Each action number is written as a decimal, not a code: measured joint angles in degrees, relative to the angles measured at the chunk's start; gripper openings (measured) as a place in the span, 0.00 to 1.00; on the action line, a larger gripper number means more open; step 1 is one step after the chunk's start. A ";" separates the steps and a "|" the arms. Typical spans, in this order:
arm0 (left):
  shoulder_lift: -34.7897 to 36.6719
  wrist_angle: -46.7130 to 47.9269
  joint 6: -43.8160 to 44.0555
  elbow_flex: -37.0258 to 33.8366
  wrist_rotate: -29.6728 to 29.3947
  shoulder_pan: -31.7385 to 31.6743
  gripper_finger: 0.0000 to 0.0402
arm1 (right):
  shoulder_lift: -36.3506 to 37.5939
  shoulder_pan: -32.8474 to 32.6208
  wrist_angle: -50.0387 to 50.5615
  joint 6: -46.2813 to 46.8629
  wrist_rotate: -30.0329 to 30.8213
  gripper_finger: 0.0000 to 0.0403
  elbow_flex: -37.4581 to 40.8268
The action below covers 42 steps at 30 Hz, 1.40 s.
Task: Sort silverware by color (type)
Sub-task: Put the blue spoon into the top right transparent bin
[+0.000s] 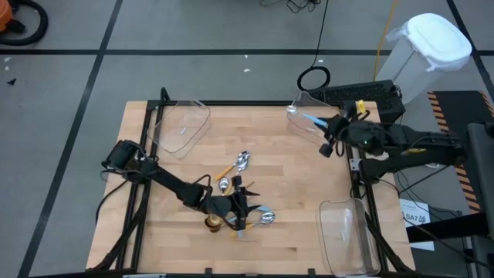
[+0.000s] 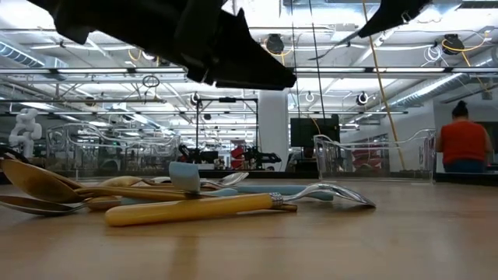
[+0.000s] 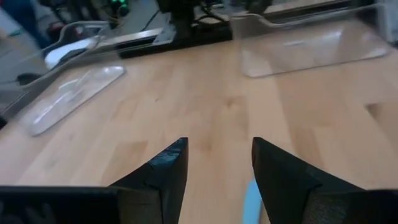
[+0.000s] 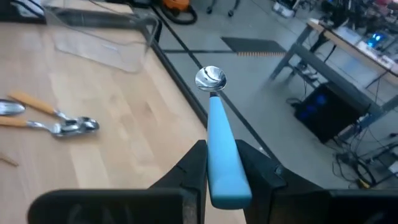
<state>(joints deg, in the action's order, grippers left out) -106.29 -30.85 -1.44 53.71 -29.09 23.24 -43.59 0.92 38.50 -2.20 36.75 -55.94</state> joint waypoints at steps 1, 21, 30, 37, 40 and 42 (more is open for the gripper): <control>0.44 0.28 -0.53 -0.02 0.93 -0.14 0.43 | -0.04 1.73 0.03 -0.63 -1.52 0.13 0.00; 7.05 3.87 -5.34 0.05 8.99 -7.17 0.43 | -6.97 30.65 6.59 -7.25 -21.32 0.14 2.48; 7.05 6.19 -2.02 0.04 11.70 -7.83 0.43 | -16.75 41.02 5.88 -11.62 -28.10 0.14 2.56; 7.05 7.28 0.49 0.04 11.81 -6.14 0.43 | -24.30 45.09 3.66 -15.33 -31.12 0.14 2.56; 7.04 8.05 1.27 0.04 11.81 -5.10 0.43 | -26.55 45.88 2.67 -15.90 -31.18 0.14 2.56; 7.03 9.06 2.25 0.04 11.83 -4.43 0.43 | -27.60 46.22 2.86 -16.28 -32.10 0.15 2.56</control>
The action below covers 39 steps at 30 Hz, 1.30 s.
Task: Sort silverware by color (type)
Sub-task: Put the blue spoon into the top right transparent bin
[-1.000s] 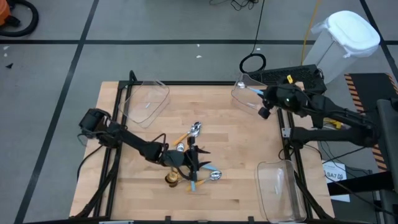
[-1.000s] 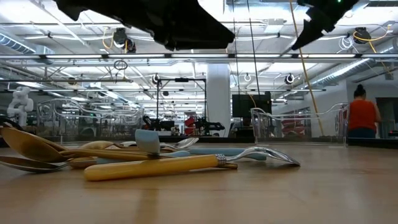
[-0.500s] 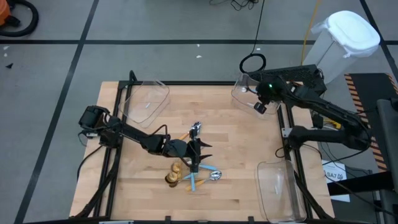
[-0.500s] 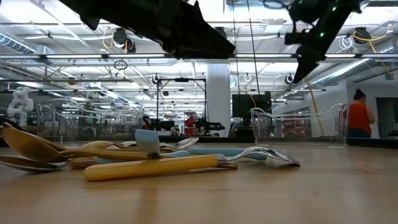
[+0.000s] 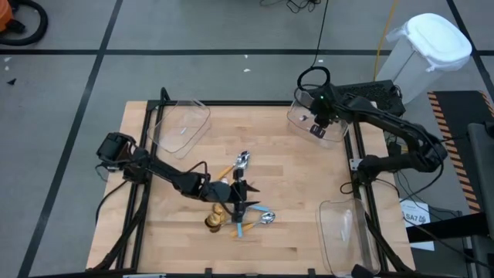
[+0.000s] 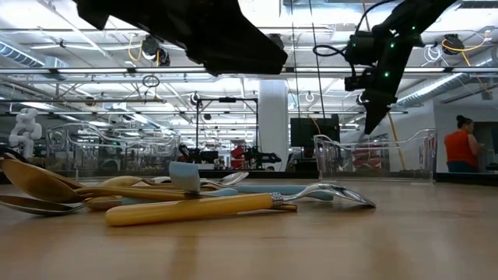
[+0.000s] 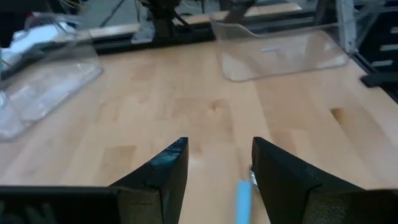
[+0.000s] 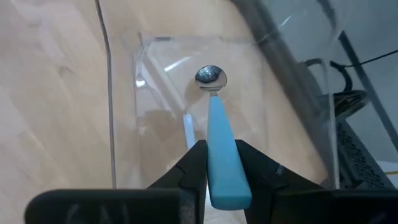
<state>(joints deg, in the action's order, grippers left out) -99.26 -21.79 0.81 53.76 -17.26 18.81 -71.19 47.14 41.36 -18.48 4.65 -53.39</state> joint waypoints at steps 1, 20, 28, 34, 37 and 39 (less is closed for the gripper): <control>0.00 0.48 0.43 0.00 0.01 0.39 0.43 | -0.47 0.16 0.00 -0.05 -0.54 0.15 0.00; -0.02 4.17 5.18 0.00 -0.10 5.79 0.43 | -3.79 0.45 0.39 0.14 -1.60 0.17 0.00; -0.03 4.19 5.00 0.00 -0.53 5.60 0.43 | -3.79 0.45 1.18 1.36 3.08 0.32 0.03; -0.04 4.19 4.94 0.00 -0.69 5.60 0.43 | -3.73 0.41 1.10 2.06 3.19 0.52 0.03; -0.04 4.20 4.94 0.02 -0.69 5.60 0.43 | -2.85 0.19 1.02 4.16 2.47 0.56 0.04; -0.04 4.22 4.94 0.00 -0.69 5.60 0.43 | -1.23 -0.71 1.28 6.21 0.02 0.56 0.04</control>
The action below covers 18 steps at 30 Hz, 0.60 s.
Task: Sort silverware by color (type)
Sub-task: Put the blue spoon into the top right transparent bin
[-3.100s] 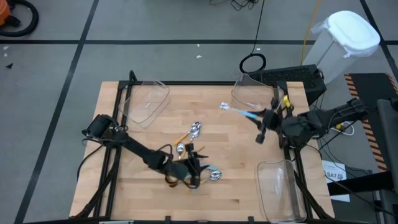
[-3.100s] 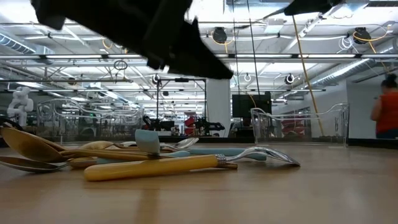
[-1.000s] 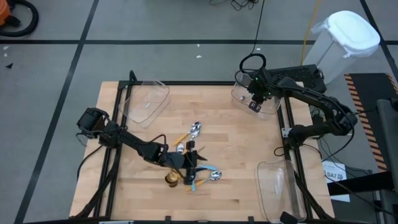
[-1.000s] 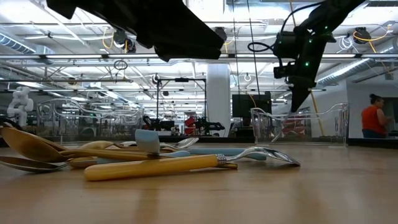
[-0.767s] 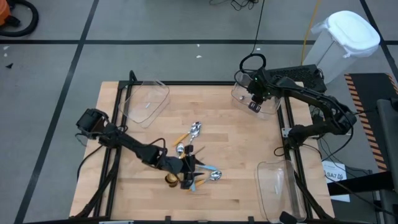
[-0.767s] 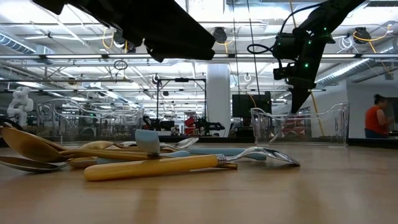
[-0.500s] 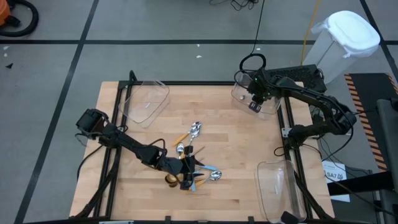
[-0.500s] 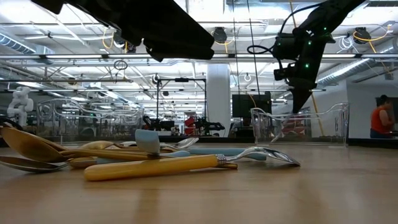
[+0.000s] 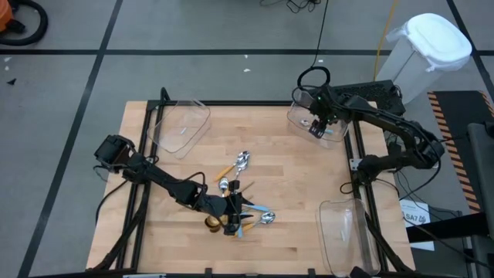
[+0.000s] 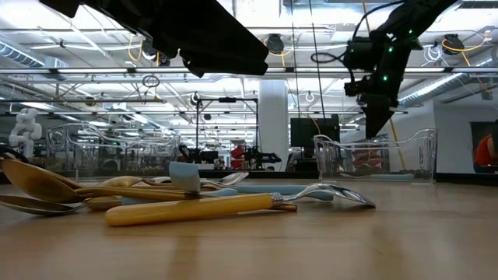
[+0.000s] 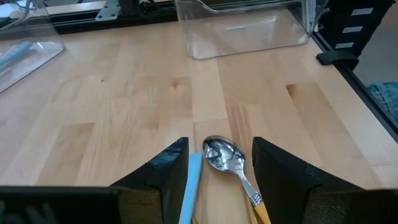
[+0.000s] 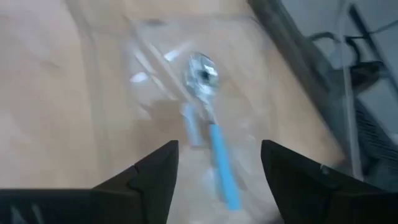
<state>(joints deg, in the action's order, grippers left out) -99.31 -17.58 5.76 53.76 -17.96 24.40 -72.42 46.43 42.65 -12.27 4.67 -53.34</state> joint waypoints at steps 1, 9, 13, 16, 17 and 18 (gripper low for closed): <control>0.00 0.03 0.00 0.00 0.00 0.00 0.43 | 1.03 -0.76 0.09 0.99 -1.67 0.55 0.00; 0.00 1.04 0.02 0.00 -0.02 0.00 0.43 | 13.22 -14.22 0.43 9.78 -6.33 0.51 0.00; -0.02 1.44 0.06 0.00 -0.02 0.00 0.43 | 16.84 -24.99 -1.00 14.31 -5.90 0.51 0.00; -0.02 1.66 0.41 0.01 -0.03 0.00 0.43 | 17.53 -33.72 -2.35 17.69 -1.87 0.51 0.00; -0.02 1.66 0.47 0.02 -0.02 0.00 0.43 | 17.41 -36.65 -2.83 18.60 -0.06 0.51 0.00; -0.02 1.66 0.62 0.00 -0.04 0.00 0.43 | 17.08 -39.51 -3.33 19.26 1.86 0.51 0.00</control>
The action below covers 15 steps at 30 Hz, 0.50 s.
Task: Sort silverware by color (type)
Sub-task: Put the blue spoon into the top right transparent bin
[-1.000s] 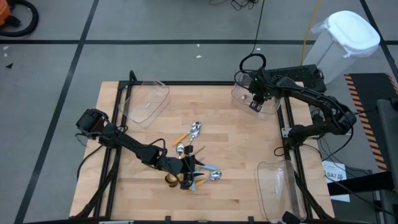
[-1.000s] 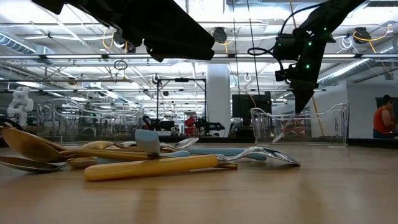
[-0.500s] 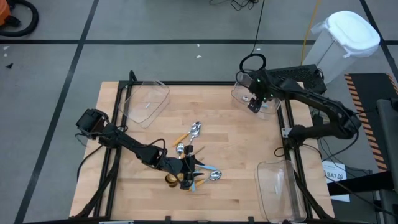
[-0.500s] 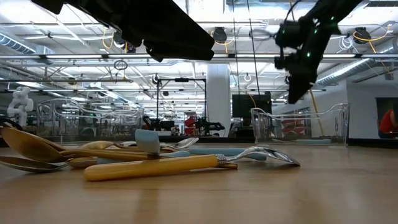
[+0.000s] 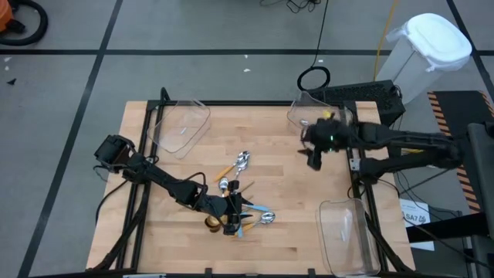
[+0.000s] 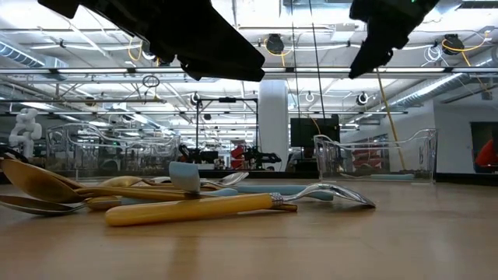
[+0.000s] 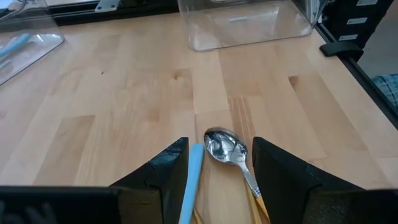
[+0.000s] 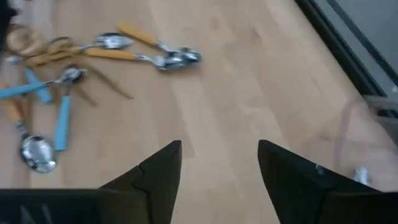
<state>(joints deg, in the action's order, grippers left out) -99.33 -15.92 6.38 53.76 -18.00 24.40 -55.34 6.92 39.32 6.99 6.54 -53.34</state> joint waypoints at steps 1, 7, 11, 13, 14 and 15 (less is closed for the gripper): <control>0.00 0.01 0.12 0.01 0.01 0.00 0.43 | -0.40 -2.65 -0.43 0.66 1.65 0.51 0.00; 0.00 1.67 0.92 0.00 0.00 0.00 0.43 | -3.66 -16.25 -4.08 5.23 10.74 0.51 0.00; 0.00 2.68 1.72 0.00 0.00 0.00 0.43 | -7.03 -23.47 -5.90 8.17 14.92 0.51 0.00; 0.00 2.62 1.81 0.00 0.00 0.00 0.43 | -9.22 -26.54 -6.90 9.87 16.63 0.51 0.00; 0.00 2.54 1.83 0.00 0.00 0.01 0.43 | -10.49 -27.93 -7.54 10.63 17.55 0.51 0.00; 0.00 2.53 1.85 0.00 0.00 0.10 0.43 | -11.81 -29.17 -8.34 11.40 17.99 0.51 0.00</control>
<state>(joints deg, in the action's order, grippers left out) -99.33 -13.39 8.23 53.76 -18.00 24.50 -67.15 -22.25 30.98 18.38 24.52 -53.34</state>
